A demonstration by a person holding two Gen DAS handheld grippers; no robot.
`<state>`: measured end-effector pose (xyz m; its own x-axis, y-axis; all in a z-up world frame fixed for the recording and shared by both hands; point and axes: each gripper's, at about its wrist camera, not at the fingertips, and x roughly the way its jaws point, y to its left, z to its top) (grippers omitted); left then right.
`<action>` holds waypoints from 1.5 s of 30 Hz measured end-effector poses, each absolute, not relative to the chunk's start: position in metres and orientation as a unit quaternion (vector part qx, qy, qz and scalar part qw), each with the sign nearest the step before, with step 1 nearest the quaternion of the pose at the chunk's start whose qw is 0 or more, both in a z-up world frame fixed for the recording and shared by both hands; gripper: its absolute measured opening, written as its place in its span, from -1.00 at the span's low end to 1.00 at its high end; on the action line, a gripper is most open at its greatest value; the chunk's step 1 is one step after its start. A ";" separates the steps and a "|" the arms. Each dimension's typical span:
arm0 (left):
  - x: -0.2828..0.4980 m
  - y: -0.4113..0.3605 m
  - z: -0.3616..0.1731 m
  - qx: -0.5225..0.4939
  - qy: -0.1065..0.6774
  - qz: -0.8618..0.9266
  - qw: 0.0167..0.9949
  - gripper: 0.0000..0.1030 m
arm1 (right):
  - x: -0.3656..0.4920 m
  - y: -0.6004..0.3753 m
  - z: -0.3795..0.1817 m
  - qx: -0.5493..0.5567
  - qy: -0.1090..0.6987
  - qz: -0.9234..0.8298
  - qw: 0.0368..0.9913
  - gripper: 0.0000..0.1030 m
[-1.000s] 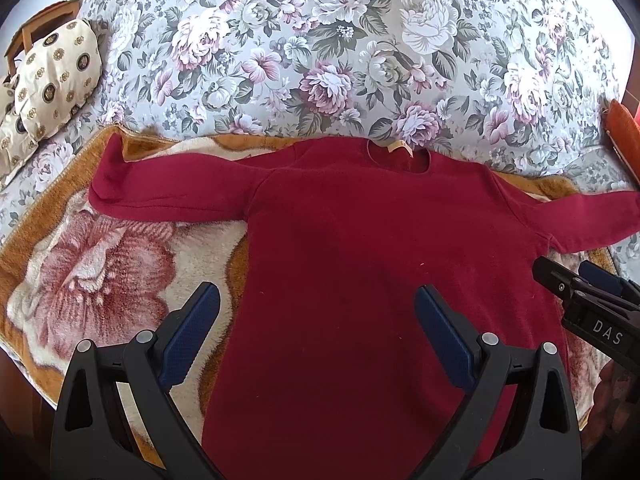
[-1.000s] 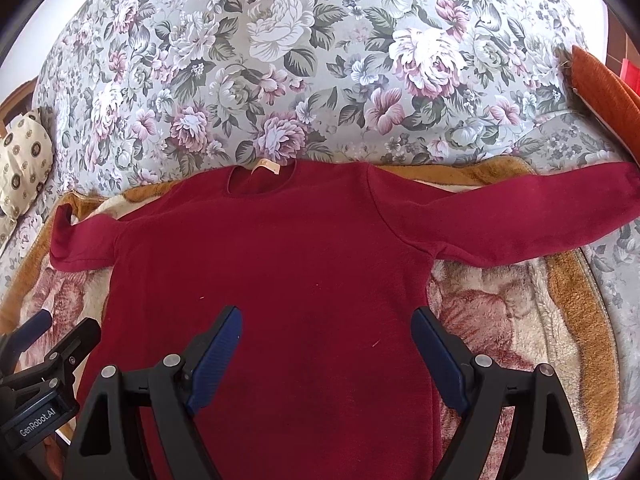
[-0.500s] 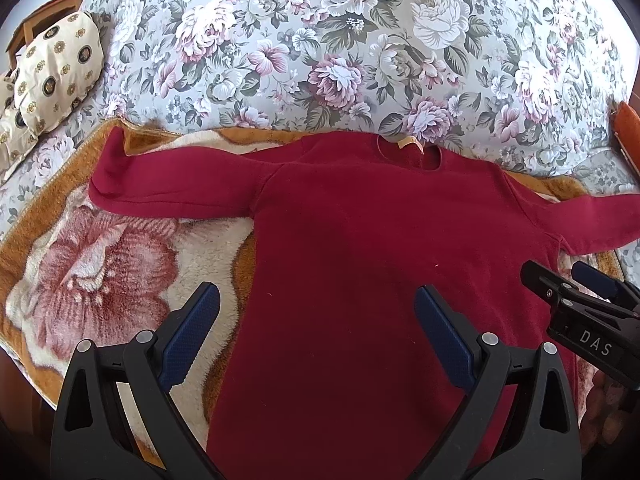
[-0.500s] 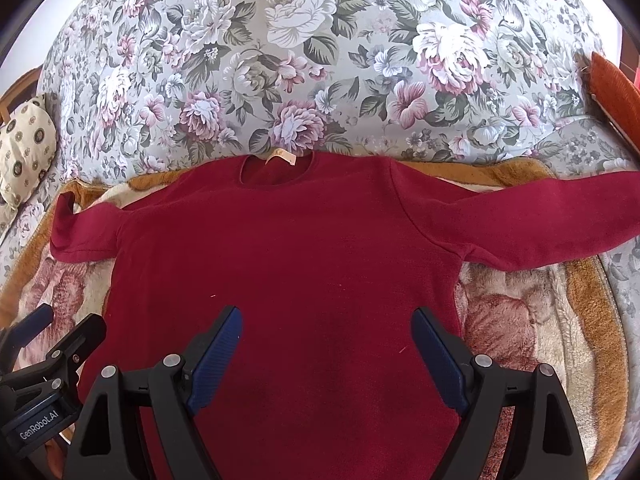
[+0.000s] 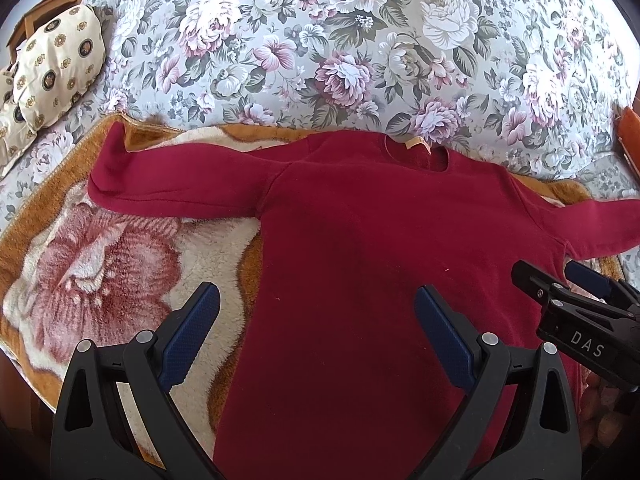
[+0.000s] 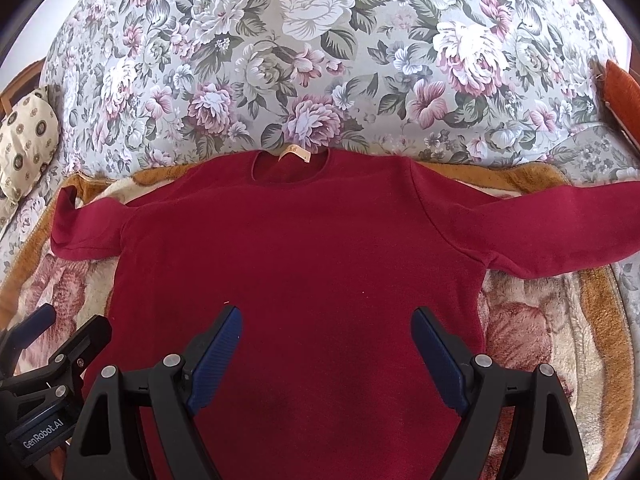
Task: Fold small clothes
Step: 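Grasp the sleeve cuff with the left gripper and lift it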
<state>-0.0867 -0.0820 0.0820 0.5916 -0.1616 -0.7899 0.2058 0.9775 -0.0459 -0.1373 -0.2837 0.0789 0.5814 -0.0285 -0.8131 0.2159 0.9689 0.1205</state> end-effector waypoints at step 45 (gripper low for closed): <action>0.112 0.185 0.025 -0.266 0.427 0.035 0.864 -0.15 | -0.013 -0.170 0.052 0.080 0.471 0.082 0.875 0.45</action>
